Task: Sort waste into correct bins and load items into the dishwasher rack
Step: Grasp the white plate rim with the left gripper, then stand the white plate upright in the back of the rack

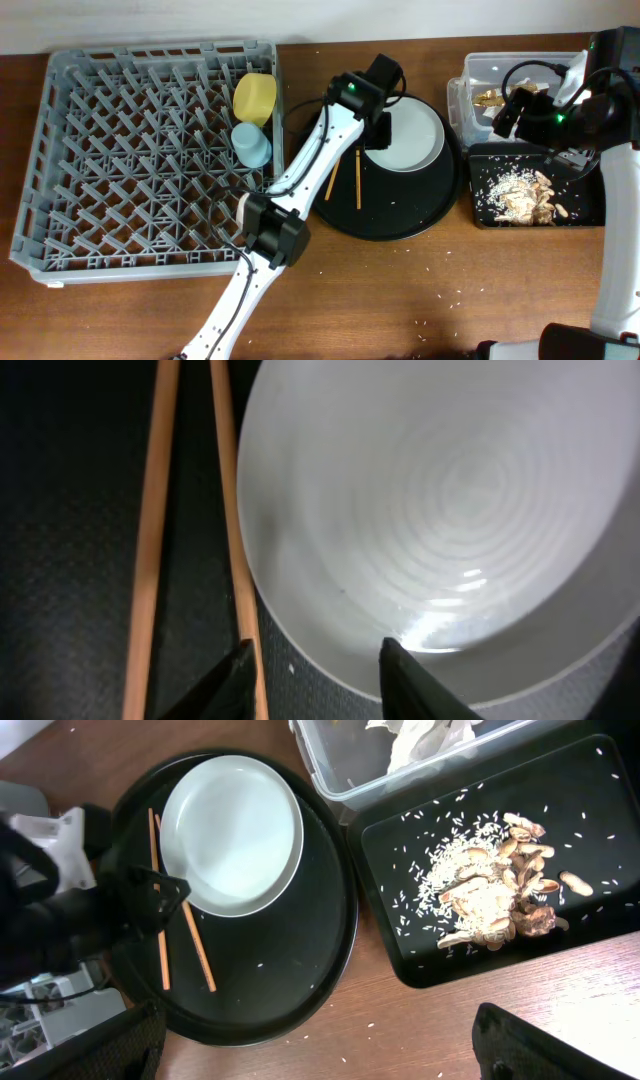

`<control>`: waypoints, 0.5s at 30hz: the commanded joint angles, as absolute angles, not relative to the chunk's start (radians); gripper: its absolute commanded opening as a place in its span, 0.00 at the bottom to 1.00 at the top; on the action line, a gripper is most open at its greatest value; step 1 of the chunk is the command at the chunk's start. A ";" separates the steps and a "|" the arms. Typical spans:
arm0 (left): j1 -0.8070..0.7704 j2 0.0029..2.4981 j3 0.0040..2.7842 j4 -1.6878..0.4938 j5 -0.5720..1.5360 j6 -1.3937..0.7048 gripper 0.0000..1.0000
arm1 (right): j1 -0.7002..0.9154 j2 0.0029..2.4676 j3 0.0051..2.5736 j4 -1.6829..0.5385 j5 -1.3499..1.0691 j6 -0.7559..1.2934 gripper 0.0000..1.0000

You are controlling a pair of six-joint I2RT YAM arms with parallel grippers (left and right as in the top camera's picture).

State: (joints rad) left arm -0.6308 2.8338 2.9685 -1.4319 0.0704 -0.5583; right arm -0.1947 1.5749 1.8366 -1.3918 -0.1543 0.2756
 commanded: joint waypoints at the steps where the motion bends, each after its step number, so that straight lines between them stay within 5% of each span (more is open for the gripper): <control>1: -0.653 2.880 2.958 -1.428 0.056 -0.572 0.36 | -0.197 1.577 1.849 -1.392 -0.142 0.266 0.99; 10: -0.665 2.917 2.956 -1.406 0.056 -0.576 0.28 | -0.197 1.577 1.849 -1.392 -0.142 0.266 0.99; 15: -0.666 2.934 2.956 -1.386 0.056 -0.576 0.11 | -0.197 1.577 1.849 -1.392 -0.142 0.266 0.98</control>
